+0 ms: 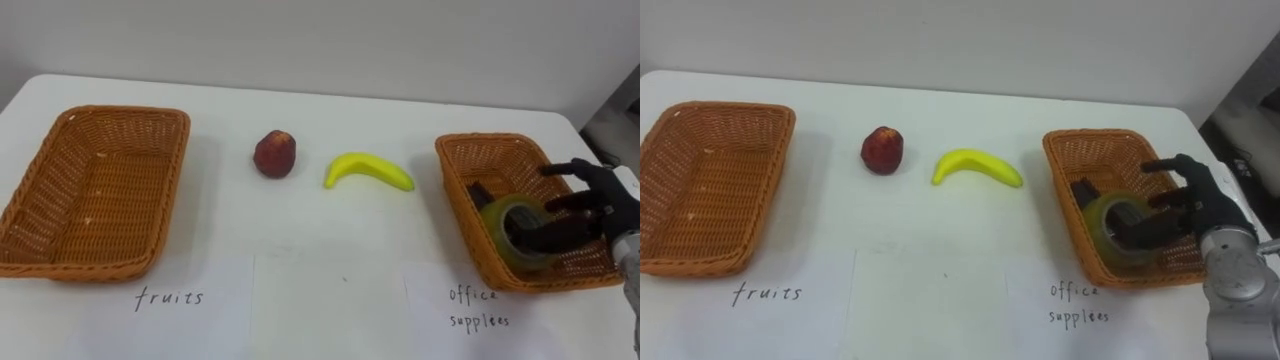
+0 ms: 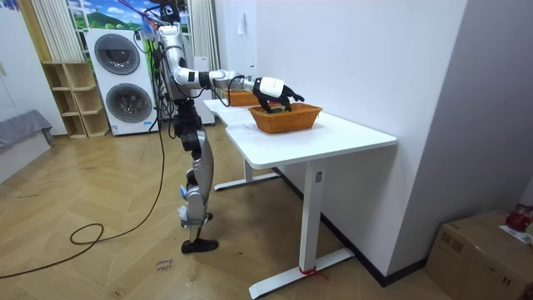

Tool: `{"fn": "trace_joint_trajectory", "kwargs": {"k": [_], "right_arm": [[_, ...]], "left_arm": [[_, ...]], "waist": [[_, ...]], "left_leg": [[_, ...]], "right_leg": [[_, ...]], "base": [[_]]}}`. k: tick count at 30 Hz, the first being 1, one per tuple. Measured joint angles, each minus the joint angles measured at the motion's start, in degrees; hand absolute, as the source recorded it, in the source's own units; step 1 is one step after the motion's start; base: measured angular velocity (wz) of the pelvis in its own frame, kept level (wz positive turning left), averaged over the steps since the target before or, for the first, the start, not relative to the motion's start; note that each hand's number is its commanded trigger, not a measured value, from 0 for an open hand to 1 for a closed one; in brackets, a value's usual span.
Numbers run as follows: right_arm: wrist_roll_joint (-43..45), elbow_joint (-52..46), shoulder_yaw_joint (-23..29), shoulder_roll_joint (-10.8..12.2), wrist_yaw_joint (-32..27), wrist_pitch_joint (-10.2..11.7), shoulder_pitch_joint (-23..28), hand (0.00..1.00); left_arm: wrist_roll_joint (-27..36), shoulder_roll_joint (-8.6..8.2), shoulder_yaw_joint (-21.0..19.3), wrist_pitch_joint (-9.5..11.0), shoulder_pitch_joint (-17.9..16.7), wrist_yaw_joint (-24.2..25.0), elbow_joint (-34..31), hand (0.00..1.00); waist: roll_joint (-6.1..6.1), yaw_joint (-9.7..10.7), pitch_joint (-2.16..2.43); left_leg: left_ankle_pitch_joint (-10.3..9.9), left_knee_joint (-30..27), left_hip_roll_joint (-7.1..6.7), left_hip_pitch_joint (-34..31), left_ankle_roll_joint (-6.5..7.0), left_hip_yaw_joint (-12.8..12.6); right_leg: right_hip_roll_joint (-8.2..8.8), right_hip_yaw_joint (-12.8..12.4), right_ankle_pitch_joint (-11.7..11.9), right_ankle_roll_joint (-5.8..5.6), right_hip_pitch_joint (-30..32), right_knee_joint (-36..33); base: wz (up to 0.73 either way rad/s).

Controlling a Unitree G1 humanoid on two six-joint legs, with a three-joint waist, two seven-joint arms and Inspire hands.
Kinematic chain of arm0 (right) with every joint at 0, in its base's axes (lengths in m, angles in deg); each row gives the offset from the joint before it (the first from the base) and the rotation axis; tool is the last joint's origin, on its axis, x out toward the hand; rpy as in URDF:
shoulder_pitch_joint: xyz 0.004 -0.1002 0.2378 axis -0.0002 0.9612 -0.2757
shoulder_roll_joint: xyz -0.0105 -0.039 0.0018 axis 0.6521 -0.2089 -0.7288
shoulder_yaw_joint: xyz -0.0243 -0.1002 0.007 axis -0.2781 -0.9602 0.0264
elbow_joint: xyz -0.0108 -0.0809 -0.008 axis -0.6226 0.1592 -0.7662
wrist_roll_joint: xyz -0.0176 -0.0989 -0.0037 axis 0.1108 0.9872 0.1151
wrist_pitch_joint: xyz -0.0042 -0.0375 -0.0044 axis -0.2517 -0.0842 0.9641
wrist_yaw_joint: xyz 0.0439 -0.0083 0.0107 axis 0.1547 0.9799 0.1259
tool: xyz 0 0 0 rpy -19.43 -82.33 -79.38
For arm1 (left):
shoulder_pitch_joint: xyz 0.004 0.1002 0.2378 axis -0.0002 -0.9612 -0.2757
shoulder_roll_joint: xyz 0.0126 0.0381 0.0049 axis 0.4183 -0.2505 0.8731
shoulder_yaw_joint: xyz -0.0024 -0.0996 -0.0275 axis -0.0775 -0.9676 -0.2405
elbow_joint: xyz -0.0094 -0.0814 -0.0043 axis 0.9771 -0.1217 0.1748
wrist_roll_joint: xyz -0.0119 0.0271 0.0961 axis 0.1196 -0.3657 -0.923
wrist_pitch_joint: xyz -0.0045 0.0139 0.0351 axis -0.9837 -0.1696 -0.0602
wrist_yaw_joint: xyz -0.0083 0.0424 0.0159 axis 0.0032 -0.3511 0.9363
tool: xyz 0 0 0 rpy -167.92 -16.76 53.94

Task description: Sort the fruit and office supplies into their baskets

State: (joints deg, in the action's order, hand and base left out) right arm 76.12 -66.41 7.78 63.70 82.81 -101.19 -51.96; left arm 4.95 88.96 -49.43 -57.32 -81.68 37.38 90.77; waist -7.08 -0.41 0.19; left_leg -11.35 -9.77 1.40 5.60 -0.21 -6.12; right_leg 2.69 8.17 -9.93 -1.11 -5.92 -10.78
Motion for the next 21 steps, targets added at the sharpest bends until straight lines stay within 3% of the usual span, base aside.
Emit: {"fn": "trace_joint_trajectory", "kwargs": {"k": [21], "right_arm": [[-0.35, -0.66, -0.02, -0.01, -0.22, 0.19, -0.81, 0.0]], "left_arm": [[-0.07, -0.02, 0.35, 0.09, 0.57, 0.05, 3.45, 0.0]], "waist": [[-0.59, -0.08, -0.56]], "left_leg": [[0.0, 0.02, -0.02, -0.09, 0.0, 0.01]], "right_leg": [[0.02, 0.04, 0.0, 0.0, 0.06, -0.01]], "base": [[0.0]]}}
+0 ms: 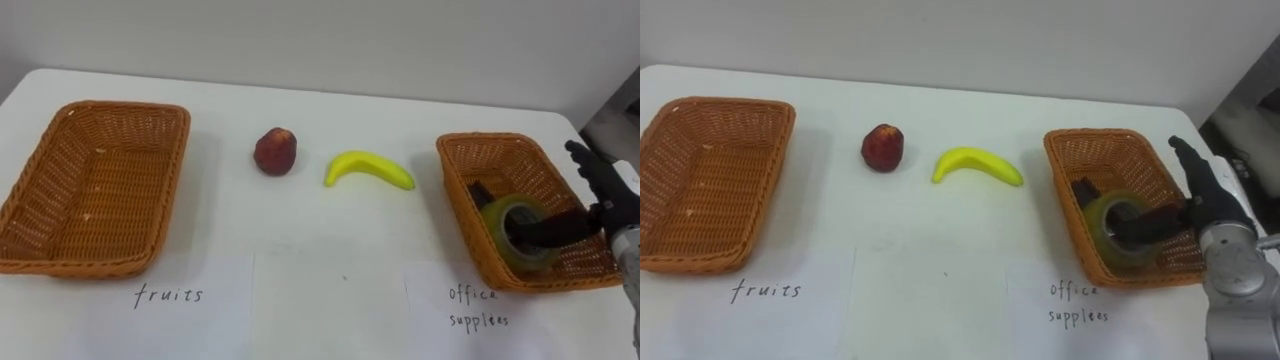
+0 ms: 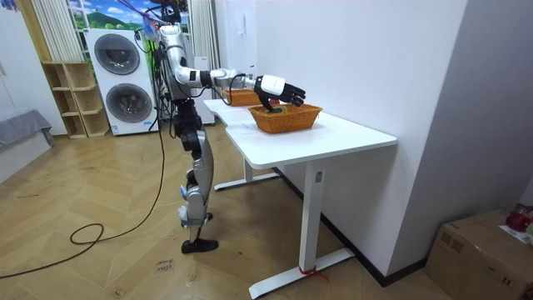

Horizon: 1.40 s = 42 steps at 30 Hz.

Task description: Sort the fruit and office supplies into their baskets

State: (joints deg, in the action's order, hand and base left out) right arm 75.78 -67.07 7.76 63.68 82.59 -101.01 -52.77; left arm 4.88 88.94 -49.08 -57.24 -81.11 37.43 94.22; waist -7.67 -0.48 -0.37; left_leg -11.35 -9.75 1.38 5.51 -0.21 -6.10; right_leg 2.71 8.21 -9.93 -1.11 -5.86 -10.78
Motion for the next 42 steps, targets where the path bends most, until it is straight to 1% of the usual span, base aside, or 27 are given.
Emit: {"fn": "trace_joint_trajectory", "kwargs": {"k": [7, 9, 13, 16, 17, 20, 21, 25, 29, 32, 33, 35, 42], "right_arm": [[0.06, -1.63, 0.01, 0.0, -1.26, 0.01, -0.86, 0.0], [0.23, -2.63, 0.01, -0.02, -1.97, 0.39, -1.28, 0.0], [0.9, -4.84, 0.01, -0.39, -1.99, 0.47, -2.05, 0.0], [2.57, -5.45, 0.01, -1.33, -2.49, 0.52, -3.61, 0.0], [2.57, -5.7, 0.02, -1.95, -2.66, 0.52, -4.06, 0.0], [2.57, -8.44, 0.03, -3.45, -3.67, 0.67, -4.18, 0.0], [2.55, -9.13, 0.03, -3.85, -4.42, 1.04, -4.34, 0.0], [2.5, -9.21, 0.03, -4.19, -5.81, 1.52, -5.13, 0.0], [2.29, -9.26, 0.02, -4.19, -6.3, 1.54, -5.18, 0.0], [2.3, -9.26, 0.02, -4.19, -6.49, 1.56, -5.18, 0.0], [2.3, -9.27, 0.02, -4.19, -6.75, 1.61, -5.18, 0.0], [2.3, -9.27, 0.02, -4.19, -6.88, 1.65, -5.18, 0.0], [2.19, -11.46, 0.02, -4.19, -6.97, 1.8, -5.19, 0.0]], "left_arm": [[0.04, 0.0, 0.0, 0.0, 0.27, 0.0, 0.0, 0.0], [0.01, 0.0, 0.01, 0.0, 0.34, 0.0, 0.0, 0.0], [0.01, 0.0, 0.02, 0.01, 0.42, 0.0, -0.03, 0.0], [0.0, 0.0, 0.02, 0.17, 0.54, 0.0, -0.05, 0.0], [0.0, 0.01, 0.01, 0.38, 0.53, 0.0, -0.12, 0.0], [0.0, 0.04, 0.03, 0.69, 0.55, -0.01, -0.13, 0.0], [0.0, 0.05, 0.07, 0.71, 0.55, -0.06, -0.14, 0.0], [0.04, 0.09, 0.91, 0.87, 0.65, -0.13, -0.16, 0.0], [0.09, 0.16, 2.32, 1.26, 0.68, -0.82, -0.14, 0.0], [0.07, 0.16, 2.46, 1.3, 0.68, -1.01, -0.14, 0.0], [0.07, 0.17, 2.48, 1.46, 0.69, -1.07, -0.14, 0.0], [0.07, 0.16, 2.55, 1.54, 0.67, -1.07, -0.1, 0.0], [0.07, 0.17, 2.49, 1.54, 0.67, -1.14, -0.08, 0.0]], "waist": [[0.18, 0.15, 0.08], [0.26, 0.18, 0.19], [0.33, 0.35, 0.28], [0.27, 0.44, 0.44], [0.18, 0.4, 0.52], [0.15, 0.39, 0.54], [0.16, 0.37, 0.53], [0.16, 0.34, 0.52], [0.14, 0.21, 0.42], [0.0, 0.21, 0.19], [-0.08, 0.21, 0.02], [-0.18, 0.22, -0.14], [0.02, 0.02, -0.21]], "left_leg": [[0.0, -0.02, 0.0, 0.01, 0.0, 0.0], [0.01, -0.04, 0.0, 0.05, 0.0, -0.01], [0.01, -0.03, 0.01, -0.01, 0.0, -0.03], [0.01, -0.04, 0.01, -0.02, 0.0, -0.04], [0.01, -0.04, 0.01, -0.02, 0.0, -0.06], [0.0, -0.03, 0.01, -0.04, 0.0, -0.06], [0.0, -0.03, 0.01, -0.03, 0.0, -0.06], [0.0, -0.03, 0.02, 0.0, 0.0, -0.06], [0.0, -0.06, 0.02, 0.07, 0.0, -0.08], [0.0, -0.07, 0.02, 0.15, 0.0, -0.07], [0.0, -0.09, 0.02, 0.14, 0.0, -0.08], [0.0, -0.08, 0.02, 0.13, 0.0, -0.07], [0.0, -0.08, 0.03, 0.15, 0.0, -0.09]], "right_leg": [[-0.01, -0.01, 0.0, 0.0, 0.02, 0.01], [-0.02, -0.05, 0.0, 0.0, 0.03, -0.01], [-0.04, -0.14, 0.0, 0.0, 0.22, -0.1], [-0.04, -0.16, 0.0, 0.0, 0.23, -0.13], [-0.04, -0.16, 0.0, 0.0, 0.23, -0.13], [-0.05, -0.17, 0.0, 0.0, 0.23, -0.11], [-0.04, -0.17, 0.0, 0.0, 0.22, -0.11], [-0.04, -0.19, 0.0, 0.0, 0.17, -0.12], [-0.04, -0.22, 0.0, 0.0, 0.08, -0.19], [-0.04, -0.22, 0.0, 0.0, -0.04, -0.2], [-0.04, -0.22, 0.0, 0.0, -0.05, -0.2], [-0.04, -0.22, 0.0, 0.0, -0.04, -0.21], [-0.05, -0.28, 0.0, 0.0, 0.01, -0.19]], "base": [[0.0], [0.0], [0.0], [0.0], [0.0], [0.0], [0.0], [0.0], [0.0], [0.0], [0.0], [0.0], [0.0]]}}
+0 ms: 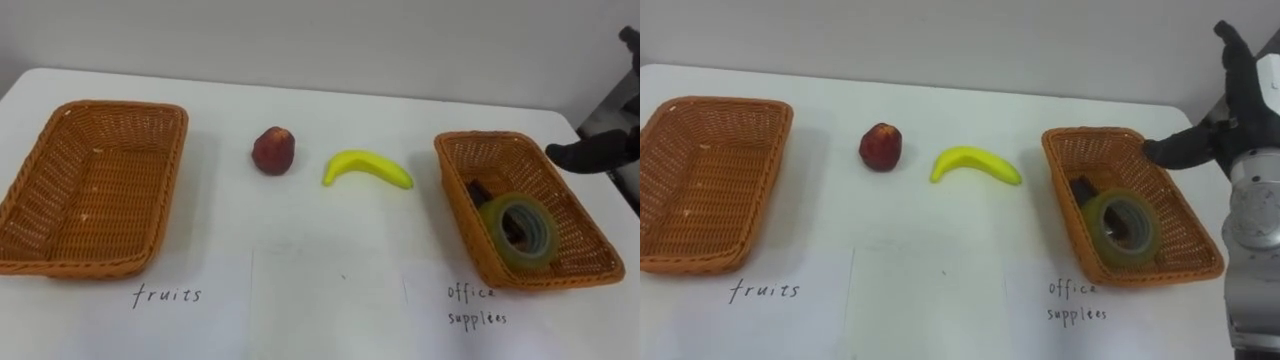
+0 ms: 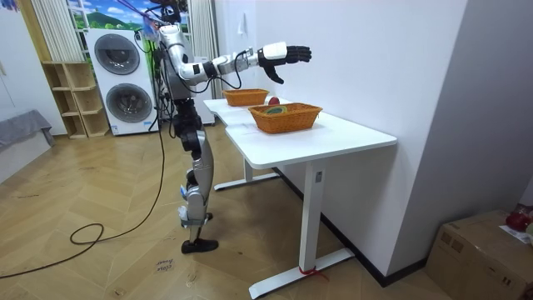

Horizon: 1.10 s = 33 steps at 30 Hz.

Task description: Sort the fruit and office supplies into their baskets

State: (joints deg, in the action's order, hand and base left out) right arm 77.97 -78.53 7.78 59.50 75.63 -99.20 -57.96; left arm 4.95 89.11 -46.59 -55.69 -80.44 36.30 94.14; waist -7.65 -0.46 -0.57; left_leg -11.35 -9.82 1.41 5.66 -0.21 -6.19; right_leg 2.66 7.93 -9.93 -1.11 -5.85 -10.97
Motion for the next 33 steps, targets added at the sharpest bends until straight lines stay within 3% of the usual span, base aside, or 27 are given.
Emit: {"fn": "trace_joint_trajectory", "kwargs": {"k": [10, 15, 22, 28, 33], "right_arm": [[-4.78, -1.52, -0.05, 0.06, -0.02, 0.25, 0.02, 0.0], [-9.11, -2.06, -0.11, 0.14, -0.37, 0.51, 0.02, 0.0], [-9.49, -2.22, -0.92, 0.47, -0.38, 0.5, 0.02, 0.0], [-8.56, -2.23, -5.41, 0.46, 0.26, 0.5, 0.02, 0.0], [-8.57, -2.23, -6.9, 0.45, 0.26, 0.5, 0.01, 0.0]], "left_arm": [[-0.01, -0.01, -0.07, 0.06, 0.01, 0.06, -0.1, 0.0], [-0.05, -0.25, -0.01, 0.09, 0.11, 0.05, -0.1, 0.0], [-0.39, -0.25, -0.26, -0.42, -0.64, 0.18, -0.06, 0.0], [-0.24, -0.32, -0.21, -0.42, -0.94, 0.17, -0.05, 0.0], [-0.65, -0.22, -0.51, -0.39, -1.42, 0.05, 0.02, 0.0]], "waist": [[0.66, -0.34, 0.05], [1.55, -1.46, 0.49], [1.8, -2.29, 0.66], [1.32, -3.77, 0.71], [0.01, -6.03, 0.75]], "left_leg": [[0.0, 0.07, 0.02, 0.77, 0.0, -0.11], [-0.02, 0.29, 0.0, 0.74, 0.0, -0.11], [-0.01, 0.07, -0.03, 0.42, 0.0, 0.32], [0.0, 0.17, -0.03, 0.38, 0.0, 0.38], [0.0, 0.12, -0.08, -0.06, 0.0, 1.1]], "right_leg": [[0.0, 0.06, 0.0, 0.0, -0.45, 0.06], [0.05, 0.13, 0.0, 0.0, -0.81, 0.12], [0.09, 0.54, 0.0, 0.0, -0.83, 0.12], [0.08, 0.65, 0.0, 0.0, -0.77, 0.13], [0.1, 1.38, 0.0, 0.0, -0.7, 0.25]], "base": [[0.0], [0.0], [0.03], [0.0], [0.07]]}}
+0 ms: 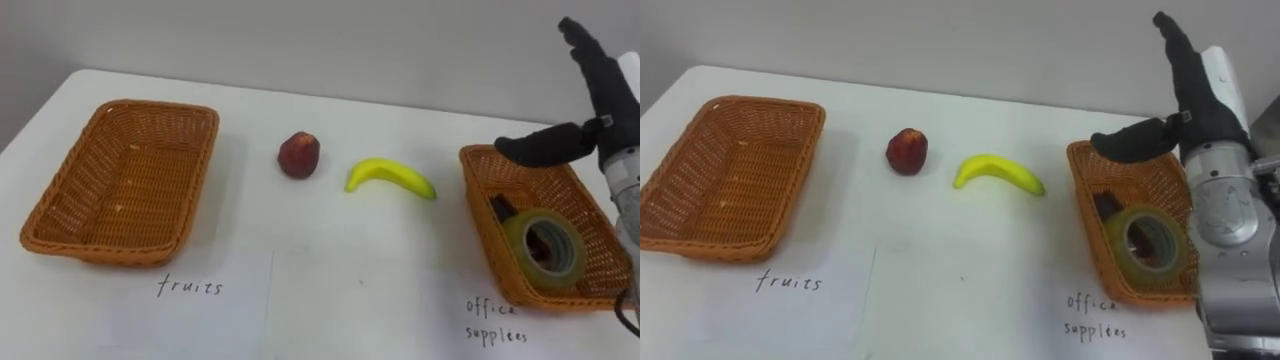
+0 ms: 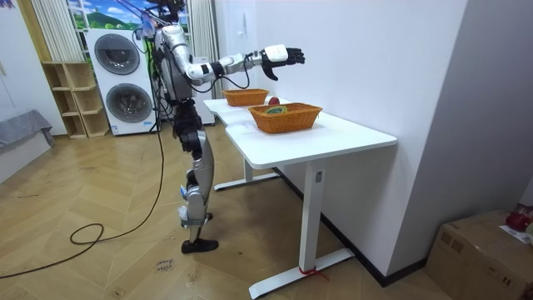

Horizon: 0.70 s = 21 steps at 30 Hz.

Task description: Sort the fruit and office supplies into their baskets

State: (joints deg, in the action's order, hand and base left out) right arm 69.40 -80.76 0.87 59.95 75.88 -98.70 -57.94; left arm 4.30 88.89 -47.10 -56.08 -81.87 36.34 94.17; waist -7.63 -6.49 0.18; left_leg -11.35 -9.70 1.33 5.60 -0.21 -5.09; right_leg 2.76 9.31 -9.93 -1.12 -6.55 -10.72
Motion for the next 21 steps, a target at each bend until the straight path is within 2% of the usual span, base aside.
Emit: {"fn": "trace_joint_trajectory", "kwargs": {"k": [1, 2, 6, 10, 14, 18, 21], "right_arm": [[-0.02, 0.0, -0.01, 0.0, 0.0, 0.0, 0.0, 0.0], [-0.03, 0.0, -0.08, 0.0, 0.0, 0.0, 0.0, 0.0], [0.13, 0.0, -1.0, 0.0, 0.06, 0.0, -0.23, 0.0], [0.12, 0.02, -2.56, 0.0, 0.14, 0.14, -1.04, 0.0], [-0.83, 0.92, -4.61, 0.0, 0.7, 0.54, -2.17, 0.0], [-0.59, 0.98, -6.09, 0.0, 1.84, 0.55, -2.18, 0.0], [-0.63, 0.99, -7.19, -0.01, 2.54, 0.51, -2.18, 0.0]], "left_arm": [[0.0, 0.0, -0.15, 0.0, -0.03, 0.01, 0.0, 0.0], [0.01, 0.02, -0.23, 0.0, -0.05, 0.01, 0.01, 0.0], [0.03, -0.01, -0.28, -0.09, -0.35, 0.21, 0.08, 0.0], [0.05, 0.0, -0.23, -0.09, -0.31, 0.34, 0.12, 0.0], [0.17, -0.01, -0.15, -0.06, 0.34, 0.87, 0.14, 0.0], [0.0, 0.16, -0.18, -0.06, 0.47, 2.45, 0.13, 0.0], [0.07, 0.18, -0.16, -0.21, 0.23, 2.91, 0.2, 0.0]], "waist": [[-0.17, -0.15, -0.03], [-0.24, -0.3, -0.28], [-1.07, -1.65, -0.12], [-0.76, -1.79, -0.31], [0.29, -1.81, -0.99], [0.8, -1.99, -1.04], [0.41, -2.0, -0.84]], "left_leg": [[0.0, -0.02, 0.0, 0.0, 0.0, 0.13], [0.0, -0.07, -0.01, -0.03, 0.0, 0.44], [-0.01, -0.13, -0.03, -0.76, -0.01, 0.87], [-0.01, -0.99, -0.09, -1.47, 0.0, 1.51], [0.01, -1.74, -0.14, -3.13, -0.02, 2.44], [0.15, -1.99, -0.17, -4.09, -0.14, 2.8], [0.17, -1.95, -0.16, -4.17, -0.16, 3.14]], "right_leg": [[0.0, 0.19, 0.0, 0.0, -0.05, 0.01], [0.0, 0.35, 0.0, 0.0, -0.17, 0.02], [0.08, 1.18, 0.0, 0.0, 0.08, 0.1], [0.24, 2.46, 0.01, -0.01, 0.26, 0.1], [0.32, 3.43, 0.01, 0.0, 0.99, 0.08], [0.3, 3.82, 0.03, 0.03, 1.71, 0.08], [0.31, 4.48, 0.03, 0.03, 1.71, 0.08]], "base": [[0.1], [0.12], [0.09], [0.1], [0.09], [0.05], [0.06]]}}
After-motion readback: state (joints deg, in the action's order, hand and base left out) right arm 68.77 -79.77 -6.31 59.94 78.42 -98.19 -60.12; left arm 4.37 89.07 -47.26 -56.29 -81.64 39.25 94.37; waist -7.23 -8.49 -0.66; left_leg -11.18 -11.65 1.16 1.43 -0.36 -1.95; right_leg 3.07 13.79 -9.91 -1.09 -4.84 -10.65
